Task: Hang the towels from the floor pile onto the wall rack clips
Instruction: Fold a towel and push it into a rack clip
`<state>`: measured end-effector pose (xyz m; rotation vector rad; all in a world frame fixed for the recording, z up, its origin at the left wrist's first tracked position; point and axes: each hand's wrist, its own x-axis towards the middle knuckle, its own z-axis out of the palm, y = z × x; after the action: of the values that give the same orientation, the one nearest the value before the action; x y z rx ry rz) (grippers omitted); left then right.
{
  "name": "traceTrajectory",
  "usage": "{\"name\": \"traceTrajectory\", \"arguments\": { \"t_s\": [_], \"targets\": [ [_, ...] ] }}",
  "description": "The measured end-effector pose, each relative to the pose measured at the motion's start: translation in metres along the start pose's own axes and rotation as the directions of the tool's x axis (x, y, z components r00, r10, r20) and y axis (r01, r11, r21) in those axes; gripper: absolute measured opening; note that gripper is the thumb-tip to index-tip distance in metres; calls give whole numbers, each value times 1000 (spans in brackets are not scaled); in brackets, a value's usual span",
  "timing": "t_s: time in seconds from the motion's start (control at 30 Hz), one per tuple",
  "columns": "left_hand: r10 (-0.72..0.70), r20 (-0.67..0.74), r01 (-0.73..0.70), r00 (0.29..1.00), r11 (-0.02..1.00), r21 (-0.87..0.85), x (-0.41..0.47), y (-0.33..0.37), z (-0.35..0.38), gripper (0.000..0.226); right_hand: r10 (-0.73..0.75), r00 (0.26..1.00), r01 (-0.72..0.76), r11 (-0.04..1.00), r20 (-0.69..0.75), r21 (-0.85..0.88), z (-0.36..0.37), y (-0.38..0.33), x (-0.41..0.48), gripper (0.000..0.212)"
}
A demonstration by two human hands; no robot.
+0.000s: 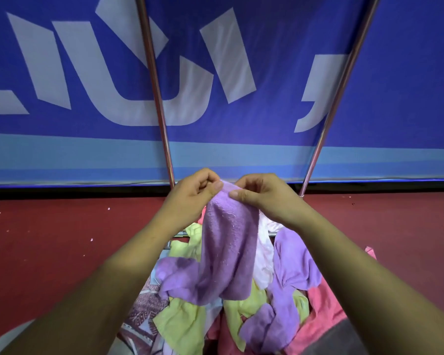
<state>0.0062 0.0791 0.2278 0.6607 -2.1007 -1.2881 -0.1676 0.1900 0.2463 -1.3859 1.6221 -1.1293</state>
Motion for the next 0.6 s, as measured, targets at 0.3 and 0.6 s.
{"name": "traceTrajectory", "arguments": {
  "t_s": [0.3,0.6],
  "targets": [
    [-100,-384,101,918,995,-18,9,0,-32,20,221,974,-159,828,53,-538,-27,28,11,36],
    [-32,-537,48,843,999,16,13,-22,-76,28,184,945,-314,738,-269,-597,-64,53,18,32]
  ]
}}
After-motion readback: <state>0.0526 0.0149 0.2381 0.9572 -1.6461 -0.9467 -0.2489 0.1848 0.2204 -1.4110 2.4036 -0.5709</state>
